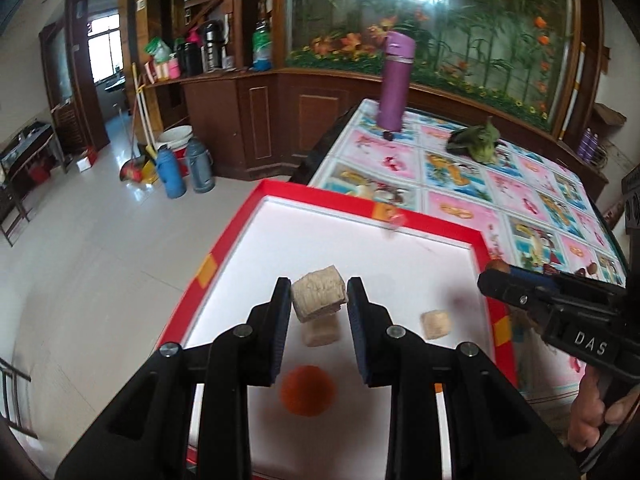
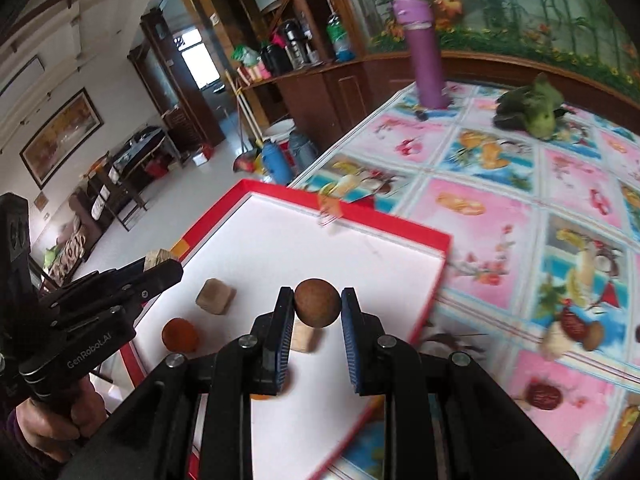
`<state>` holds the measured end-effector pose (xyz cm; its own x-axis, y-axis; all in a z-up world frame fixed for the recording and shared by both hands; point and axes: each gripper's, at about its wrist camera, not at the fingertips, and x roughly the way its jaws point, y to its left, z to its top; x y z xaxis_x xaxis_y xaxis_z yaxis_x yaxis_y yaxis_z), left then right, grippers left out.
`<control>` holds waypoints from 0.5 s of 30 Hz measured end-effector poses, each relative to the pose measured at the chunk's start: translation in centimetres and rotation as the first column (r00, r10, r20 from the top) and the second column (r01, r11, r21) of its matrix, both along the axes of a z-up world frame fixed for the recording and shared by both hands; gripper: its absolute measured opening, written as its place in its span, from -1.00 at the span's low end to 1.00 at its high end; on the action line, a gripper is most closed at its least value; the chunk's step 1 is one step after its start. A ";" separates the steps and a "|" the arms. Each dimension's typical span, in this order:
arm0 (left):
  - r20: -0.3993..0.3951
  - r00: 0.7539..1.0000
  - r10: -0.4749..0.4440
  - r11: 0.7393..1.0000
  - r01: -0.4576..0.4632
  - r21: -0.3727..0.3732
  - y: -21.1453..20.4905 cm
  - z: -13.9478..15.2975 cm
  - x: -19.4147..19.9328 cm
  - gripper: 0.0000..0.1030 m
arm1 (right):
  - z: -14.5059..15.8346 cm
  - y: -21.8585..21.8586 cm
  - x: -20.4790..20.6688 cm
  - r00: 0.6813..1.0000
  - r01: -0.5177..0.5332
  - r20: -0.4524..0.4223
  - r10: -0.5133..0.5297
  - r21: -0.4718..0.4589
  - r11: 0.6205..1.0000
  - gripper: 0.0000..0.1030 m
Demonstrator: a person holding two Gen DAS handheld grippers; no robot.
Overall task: Organize fruits
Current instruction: 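Lower the beige cube and brown ball into the white tray and release both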
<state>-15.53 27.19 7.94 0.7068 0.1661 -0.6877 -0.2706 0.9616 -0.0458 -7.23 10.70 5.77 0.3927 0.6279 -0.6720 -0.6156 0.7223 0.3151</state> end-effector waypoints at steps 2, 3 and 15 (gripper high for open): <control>-0.008 1.000 0.018 1.000 -0.018 -0.009 0.9 -0.5 0.1 -0.41 | -0.4 1.2 0.0 1.000 -0.015 -0.004 0.015 -0.012 1.000 -0.57; -0.012 1.000 0.024 1.000 -0.024 -0.015 1.3 -0.8 0.2 -0.41 | -0.5 1.8 -0.1 1.000 -0.024 -0.007 0.024 -0.018 1.000 -0.57; -0.069 0.997 0.040 0.999 -0.041 -0.008 2.3 -2.8 1.3 -0.41 | -2.4 5.6 0.3 0.996 -0.083 -0.035 0.080 -0.093 0.992 -0.57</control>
